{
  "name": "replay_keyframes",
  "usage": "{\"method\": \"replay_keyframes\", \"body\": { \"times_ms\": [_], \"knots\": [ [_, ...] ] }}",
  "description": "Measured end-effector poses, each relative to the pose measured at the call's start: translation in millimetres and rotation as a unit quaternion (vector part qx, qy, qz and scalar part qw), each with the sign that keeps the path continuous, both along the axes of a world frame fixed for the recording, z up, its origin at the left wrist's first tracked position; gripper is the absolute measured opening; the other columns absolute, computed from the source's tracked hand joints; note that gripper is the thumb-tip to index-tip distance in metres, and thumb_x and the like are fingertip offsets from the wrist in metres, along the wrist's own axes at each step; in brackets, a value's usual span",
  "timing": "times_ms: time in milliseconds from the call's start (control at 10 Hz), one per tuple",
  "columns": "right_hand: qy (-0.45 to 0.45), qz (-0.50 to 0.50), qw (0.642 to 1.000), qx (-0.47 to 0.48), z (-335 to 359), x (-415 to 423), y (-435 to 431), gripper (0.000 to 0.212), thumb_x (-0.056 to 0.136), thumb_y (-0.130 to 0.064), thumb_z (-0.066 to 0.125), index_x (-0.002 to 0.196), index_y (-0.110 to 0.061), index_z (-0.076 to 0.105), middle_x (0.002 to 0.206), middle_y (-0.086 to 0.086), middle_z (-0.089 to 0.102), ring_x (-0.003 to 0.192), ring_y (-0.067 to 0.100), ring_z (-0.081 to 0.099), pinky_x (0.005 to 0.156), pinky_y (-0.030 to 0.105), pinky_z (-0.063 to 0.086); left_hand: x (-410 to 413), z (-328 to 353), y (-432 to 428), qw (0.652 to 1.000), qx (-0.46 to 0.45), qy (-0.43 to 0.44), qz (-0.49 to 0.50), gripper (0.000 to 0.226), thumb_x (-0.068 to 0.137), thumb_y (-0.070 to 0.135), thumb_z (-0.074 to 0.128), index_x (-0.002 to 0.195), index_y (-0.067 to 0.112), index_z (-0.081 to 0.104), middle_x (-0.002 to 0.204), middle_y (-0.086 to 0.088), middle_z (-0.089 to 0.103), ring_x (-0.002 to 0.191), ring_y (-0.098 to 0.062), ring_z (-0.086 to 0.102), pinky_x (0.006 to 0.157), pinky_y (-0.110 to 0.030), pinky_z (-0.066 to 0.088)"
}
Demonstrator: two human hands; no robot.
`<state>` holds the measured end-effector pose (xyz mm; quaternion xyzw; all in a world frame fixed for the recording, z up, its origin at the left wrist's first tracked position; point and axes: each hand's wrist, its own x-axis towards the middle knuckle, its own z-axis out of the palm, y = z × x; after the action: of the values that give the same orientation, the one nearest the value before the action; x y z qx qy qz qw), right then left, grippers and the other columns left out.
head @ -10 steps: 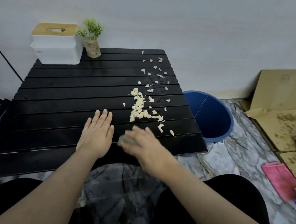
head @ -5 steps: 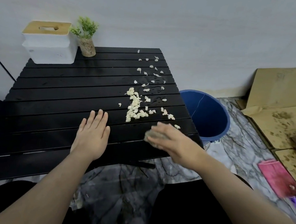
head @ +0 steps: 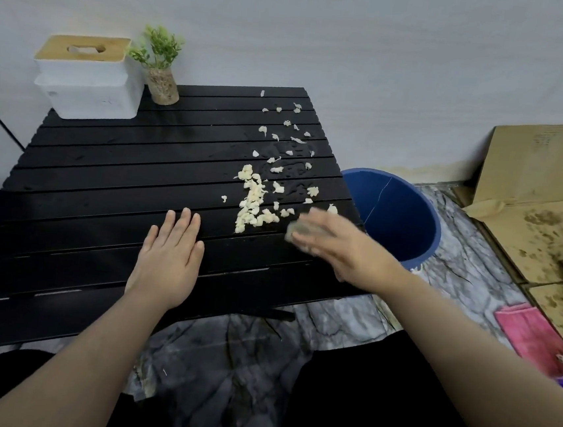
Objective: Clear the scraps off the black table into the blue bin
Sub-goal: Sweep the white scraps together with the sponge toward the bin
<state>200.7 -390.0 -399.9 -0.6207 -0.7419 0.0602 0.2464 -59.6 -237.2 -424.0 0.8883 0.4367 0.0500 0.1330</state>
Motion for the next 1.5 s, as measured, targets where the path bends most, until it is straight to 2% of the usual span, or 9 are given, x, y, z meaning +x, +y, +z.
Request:
{"method": "replay_keyframes", "body": {
  "times_ms": [100, 300, 400, 600, 800, 1000, 1100, 1300, 1500],
  "knots": [
    [-0.054, 0.053, 0.996, -0.043, -18, 8, -9, 0.037, 0.095, -0.022, 0.042, 0.128, -0.015, 0.056, 0.139, 0.011, 0.048, 0.135, 0.024, 0.035, 0.112, 0.047, 0.028, 1, 0, -1, 1.000, -0.003, -0.005, 0.000, 0.053, 0.098, 0.035, 0.016, 0.147, 0.020, 0.006, 0.158, 0.004, 0.001, 0.145, -0.012, -0.009, 0.118, -0.034, -0.005],
    [0.040, -0.084, 0.995, -0.027, 4, 20, 59, 0.033, 0.095, -0.014, 0.047, 0.127, -0.011, 0.055, 0.137, 0.013, 0.047, 0.125, 0.012, 0.037, 0.112, 0.031, 0.029, 9, 17, 25, 0.995, -0.016, -0.096, 0.025, 0.043, 0.096, 0.028, 0.034, 0.139, 0.019, 0.038, 0.148, 0.000, 0.037, 0.139, -0.019, 0.024, 0.114, -0.039, 0.020],
    [0.035, -0.098, 0.994, 0.017, 18, -5, 73, 0.032, 0.096, -0.013, 0.044, 0.126, -0.008, 0.055, 0.132, 0.019, 0.049, 0.120, 0.014, 0.045, 0.103, 0.023, 0.034, 18, 20, 61, 0.997, -0.017, -0.077, 0.018, 0.048, 0.098, 0.030, 0.029, 0.144, 0.017, 0.027, 0.154, 0.000, 0.025, 0.145, -0.018, 0.010, 0.118, -0.035, 0.009],
    [-0.019, -0.006, 0.998, 0.065, -37, -104, 74, 0.035, 0.089, -0.014, 0.050, 0.124, -0.018, 0.055, 0.130, 0.010, 0.053, 0.126, 0.029, 0.042, 0.108, 0.046, 0.035, 33, 5, 109, 1.000, -0.005, 0.021, 0.011, 0.053, 0.098, 0.035, 0.019, 0.147, 0.020, 0.008, 0.159, 0.004, 0.004, 0.146, -0.017, -0.007, 0.119, -0.039, -0.003],
    [-0.014, -0.163, 0.986, 0.034, -31, -55, 115, 0.034, 0.088, -0.008, 0.048, 0.118, -0.014, 0.061, 0.122, 0.016, 0.057, 0.116, 0.039, 0.050, 0.101, 0.065, 0.032, 32, -1, 112, 0.999, 0.000, 0.037, 0.002, 0.053, 0.098, 0.037, 0.012, 0.147, 0.022, 0.001, 0.158, 0.005, -0.005, 0.145, -0.015, -0.013, 0.119, -0.037, -0.007],
    [0.041, -0.175, 0.979, 0.095, -24, -85, 115, 0.024, 0.092, -0.022, 0.053, 0.115, -0.020, 0.061, 0.112, -0.007, 0.057, 0.114, 0.019, 0.050, 0.114, 0.048, 0.021, 32, -2, 113, 1.000, -0.004, 0.026, 0.001, 0.053, 0.098, 0.036, 0.013, 0.148, 0.020, 0.001, 0.158, 0.004, -0.005, 0.145, -0.015, -0.012, 0.119, -0.037, -0.006],
    [-0.035, -0.121, 0.990, 0.071, -37, -115, 130, 0.045, 0.070, 0.000, 0.068, 0.113, -0.014, 0.064, 0.114, 0.014, 0.062, 0.115, 0.037, 0.054, 0.099, 0.067, 0.028, 32, -2, 112, 1.000, -0.004, 0.024, 0.000, 0.053, 0.098, 0.036, 0.014, 0.148, 0.020, 0.003, 0.158, 0.004, -0.003, 0.145, -0.016, -0.011, 0.119, -0.038, -0.005],
    [0.021, -0.265, 0.964, 0.026, -27, -43, 168, 0.038, 0.083, -0.001, 0.057, 0.118, -0.015, 0.061, 0.123, 0.018, 0.055, 0.112, 0.041, 0.048, 0.099, 0.057, 0.035, 32, 1, 111, 1.000, -0.008, 0.026, 0.001, 0.053, 0.098, 0.036, 0.012, 0.147, 0.021, 0.001, 0.158, 0.004, -0.005, 0.145, -0.015, -0.012, 0.119, -0.037, -0.007],
    [0.014, -0.179, 0.983, 0.038, -18, -79, 122, 0.040, 0.088, -0.021, 0.036, 0.120, -0.018, 0.059, 0.124, 0.016, 0.055, 0.121, 0.033, 0.042, 0.108, 0.059, 0.028, 33, -1, 113, 1.000, -0.001, 0.022, -0.001, 0.053, 0.098, 0.036, 0.013, 0.148, 0.021, 0.002, 0.158, 0.005, -0.003, 0.145, -0.015, -0.011, 0.119, -0.037, -0.006]
  ]
}}
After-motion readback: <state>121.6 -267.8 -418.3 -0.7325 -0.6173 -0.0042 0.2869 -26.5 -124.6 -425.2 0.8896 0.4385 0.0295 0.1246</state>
